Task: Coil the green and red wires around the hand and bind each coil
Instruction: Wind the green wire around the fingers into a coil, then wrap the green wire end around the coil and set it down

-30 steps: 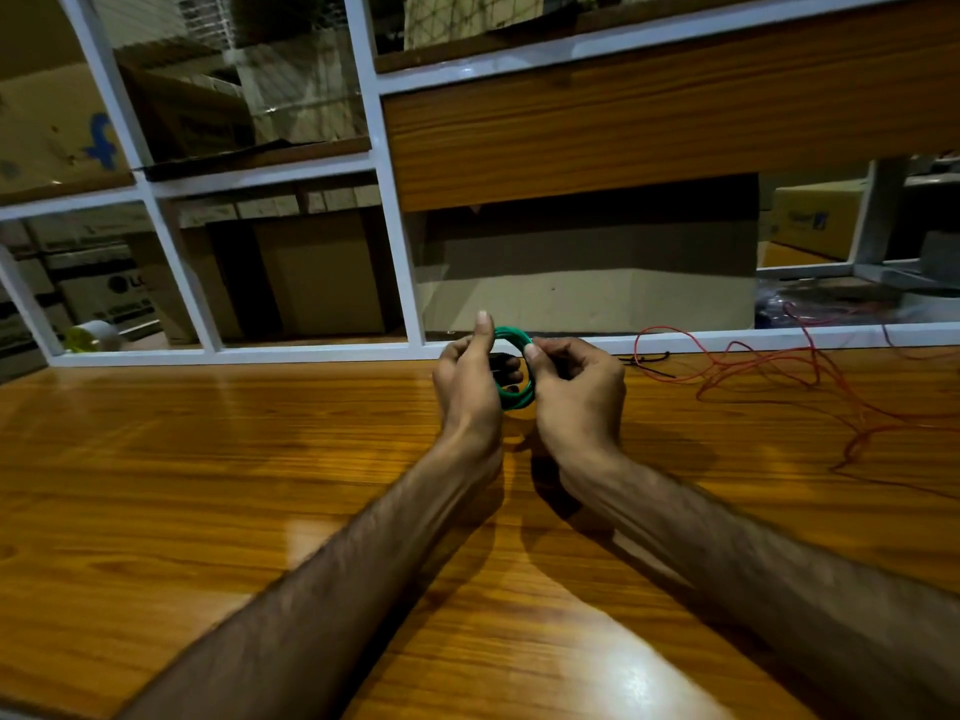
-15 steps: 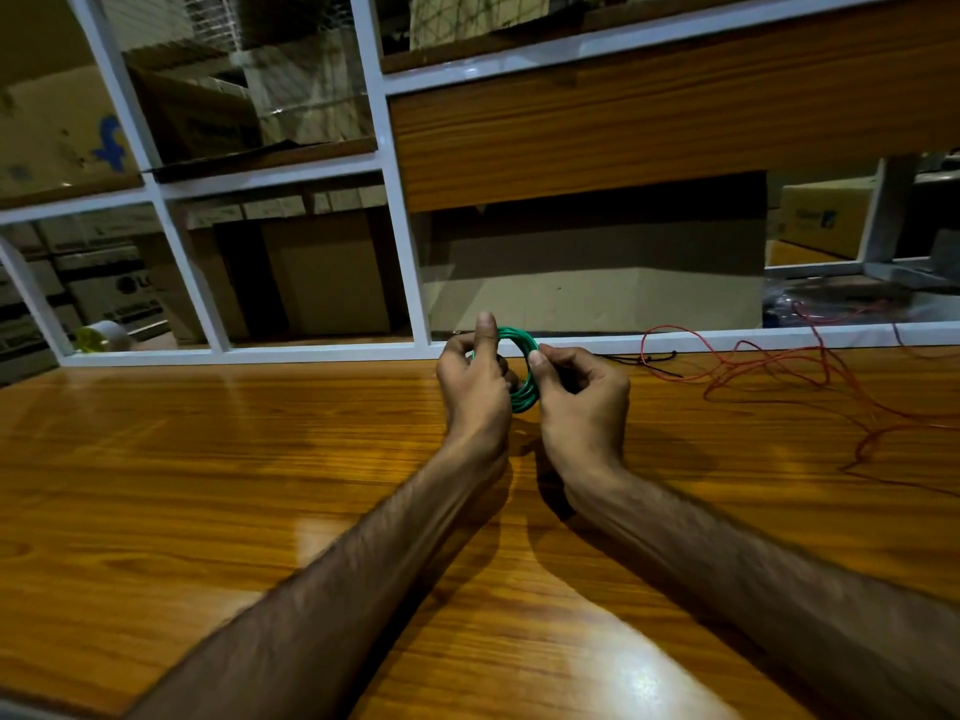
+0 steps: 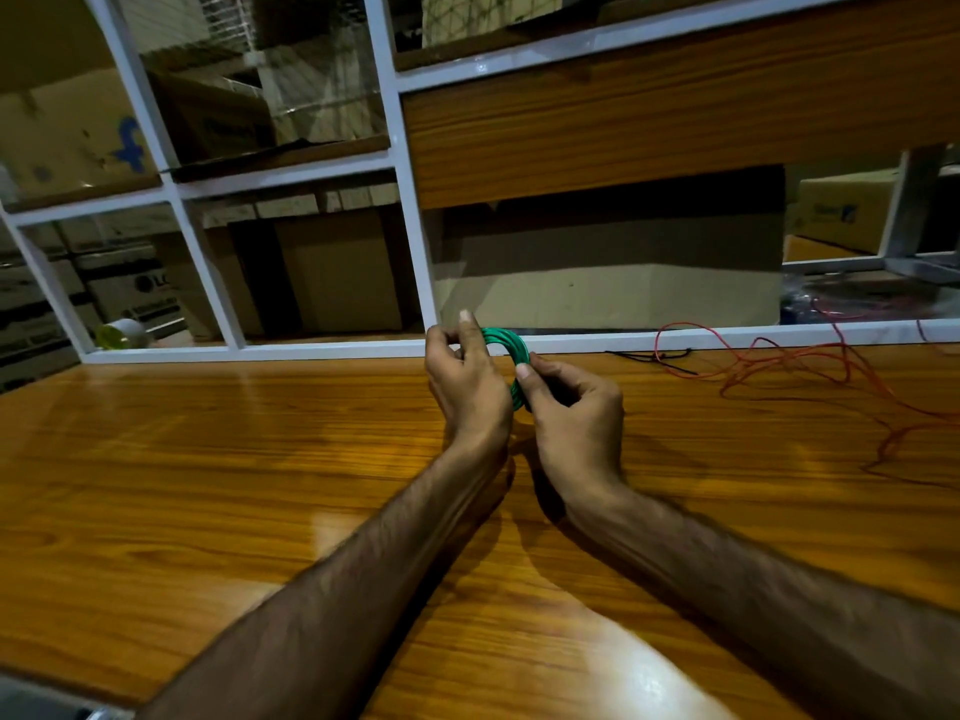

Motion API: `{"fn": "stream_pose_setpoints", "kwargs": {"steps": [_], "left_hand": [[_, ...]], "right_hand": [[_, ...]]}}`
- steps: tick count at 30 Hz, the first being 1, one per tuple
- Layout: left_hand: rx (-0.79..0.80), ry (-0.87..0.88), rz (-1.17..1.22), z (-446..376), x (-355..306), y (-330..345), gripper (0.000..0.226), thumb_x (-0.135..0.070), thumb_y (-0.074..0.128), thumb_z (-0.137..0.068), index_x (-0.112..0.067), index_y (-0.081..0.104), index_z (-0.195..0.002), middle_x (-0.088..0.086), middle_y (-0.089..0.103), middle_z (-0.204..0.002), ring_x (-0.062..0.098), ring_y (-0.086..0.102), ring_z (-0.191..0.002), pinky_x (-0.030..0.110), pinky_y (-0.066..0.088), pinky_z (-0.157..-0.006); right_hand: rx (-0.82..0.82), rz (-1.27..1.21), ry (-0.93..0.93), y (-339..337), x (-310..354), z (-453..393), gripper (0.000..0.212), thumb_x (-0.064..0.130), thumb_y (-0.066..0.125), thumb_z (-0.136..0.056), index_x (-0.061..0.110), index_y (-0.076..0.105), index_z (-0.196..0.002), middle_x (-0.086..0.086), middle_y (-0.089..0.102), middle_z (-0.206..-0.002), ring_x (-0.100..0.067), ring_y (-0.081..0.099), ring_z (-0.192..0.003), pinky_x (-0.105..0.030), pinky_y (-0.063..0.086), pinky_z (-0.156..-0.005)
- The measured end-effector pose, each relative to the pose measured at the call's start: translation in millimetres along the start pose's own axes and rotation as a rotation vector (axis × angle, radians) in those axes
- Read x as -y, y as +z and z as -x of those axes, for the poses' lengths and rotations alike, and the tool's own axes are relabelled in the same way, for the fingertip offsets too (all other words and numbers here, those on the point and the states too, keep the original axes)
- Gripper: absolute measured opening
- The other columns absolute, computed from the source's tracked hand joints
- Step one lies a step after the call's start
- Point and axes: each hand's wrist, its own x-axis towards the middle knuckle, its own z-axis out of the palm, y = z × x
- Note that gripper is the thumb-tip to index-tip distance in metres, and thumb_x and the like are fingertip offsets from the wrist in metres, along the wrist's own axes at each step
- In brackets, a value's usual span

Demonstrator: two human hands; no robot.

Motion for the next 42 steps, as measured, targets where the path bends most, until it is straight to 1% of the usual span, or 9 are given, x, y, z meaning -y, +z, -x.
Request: {"fn": "stream_pose_setpoints", "kwargs": {"steps": [3, 8, 13, 20, 28, 33, 35, 38, 42], "left_hand": [[-0.003, 0.039, -0.015, -2.0, -0.5, 1.0, 0.028, -0.036, 0.049, -0.110, -0.021, 0.048, -0.086, 0.004, 0.051, -0.077, 0.012, 0.051, -0.064, 0.022, 0.041, -0.053], [0.002, 0.101, -0.012, -5.8, -3.7, -0.5, 0.028, -0.032, 0.050, -0.110, -0.022, 0.047, -0.084, 0.005, 0.049, -0.081, 0.018, 0.052, -0.073, 0.032, 0.046, -0.060], [-0.013, 0.126, -0.018, -9.9, -5.7, -4.2, 0.028, -0.029, 0.050, -0.110, -0.020, 0.047, -0.084, 0.003, 0.047, -0.079, 0.011, 0.049, -0.068, 0.022, 0.044, -0.057], [0.021, 0.110, -0.041, -13.6, -5.3, -8.5, 0.025, -0.029, 0.049, -0.111, -0.008, 0.050, -0.096, 0.004, 0.051, -0.084, 0.009, 0.051, -0.070, 0.013, 0.043, -0.050], [0.134, 0.014, -0.109, -16.2, -3.1, -16.0, 0.025, -0.036, 0.049, -0.110, -0.016, 0.048, -0.094, 0.002, 0.055, -0.095, 0.015, 0.061, -0.088, 0.031, 0.055, -0.067], [0.206, -0.107, -0.114, -10.8, -2.7, -16.9, 0.028, -0.042, 0.047, -0.110, -0.015, 0.049, -0.101, 0.014, 0.056, -0.116, 0.020, 0.060, -0.091, 0.017, 0.049, -0.041], [0.238, -0.135, -0.127, -11.0, -0.7, -15.8, 0.029, -0.045, 0.047, -0.109, -0.017, 0.050, -0.103, 0.014, 0.056, -0.119, 0.024, 0.062, -0.093, 0.025, 0.054, -0.042], [0.277, -0.162, -0.146, -11.9, 4.9, -14.8, 0.030, -0.051, 0.046, -0.107, -0.022, 0.051, -0.104, 0.010, 0.055, -0.115, 0.034, 0.067, -0.095, 0.048, 0.062, -0.049], [0.300, -0.135, -0.183, -13.4, 11.4, -11.5, 0.029, -0.053, 0.047, -0.106, -0.025, 0.051, -0.101, 0.004, 0.055, -0.112, 0.036, 0.068, -0.098, 0.055, 0.064, -0.054]], "right_hand": [[0.024, -0.008, 0.029, -1.3, -2.1, -1.5, 0.024, 0.013, 0.073, -0.093, 0.011, 0.075, -0.116, 0.004, 0.077, -0.106, -0.006, 0.072, -0.099, -0.024, 0.061, -0.083], [0.070, -0.051, 0.083, -5.5, 1.3, -6.0, 0.023, 0.014, 0.072, -0.093, 0.014, 0.075, -0.116, 0.008, 0.076, -0.101, -0.003, 0.072, -0.094, -0.025, 0.061, -0.079], [0.096, 0.010, 0.092, -11.3, 4.1, -12.4, 0.020, 0.018, 0.071, -0.094, 0.017, 0.076, -0.114, 0.009, 0.077, -0.103, 0.001, 0.071, -0.096, -0.029, 0.062, -0.085], [0.112, 0.065, 0.200, -17.6, 6.0, -24.4, 0.017, 0.025, 0.066, -0.098, 0.022, 0.079, -0.110, 0.011, 0.076, -0.095, -0.017, 0.070, -0.096, -0.044, 0.062, -0.085], [0.123, 0.228, 0.201, -46.5, 3.6, -55.3, 0.017, 0.024, 0.061, -0.102, 0.024, 0.077, -0.107, 0.001, 0.072, -0.098, -0.017, 0.065, -0.095, -0.038, 0.058, -0.082], [0.007, 0.260, 0.222, -77.0, -0.5, -87.1, 0.011, 0.020, 0.064, -0.100, 0.023, 0.075, -0.102, 0.002, 0.069, -0.093, -0.015, 0.061, -0.087, -0.037, 0.055, -0.078], [-0.017, 0.276, 0.224, -87.4, -6.0, -99.1, 0.012, 0.020, 0.067, -0.098, 0.021, 0.077, -0.104, 0.003, 0.071, -0.096, -0.017, 0.063, -0.091, -0.035, 0.054, -0.075], [-0.022, 0.309, 0.223, -98.4, -13.5, -112.4, 0.014, 0.018, 0.069, -0.097, 0.018, 0.078, -0.108, 0.005, 0.072, -0.100, -0.015, 0.062, -0.091, -0.030, 0.050, -0.070], [-0.009, 0.444, 0.129, -111.2, -18.7, -126.3, 0.014, 0.012, 0.072, -0.094, 0.015, 0.077, -0.106, 0.007, 0.071, -0.104, -0.013, 0.065, -0.099, -0.025, 0.051, -0.078]]}}
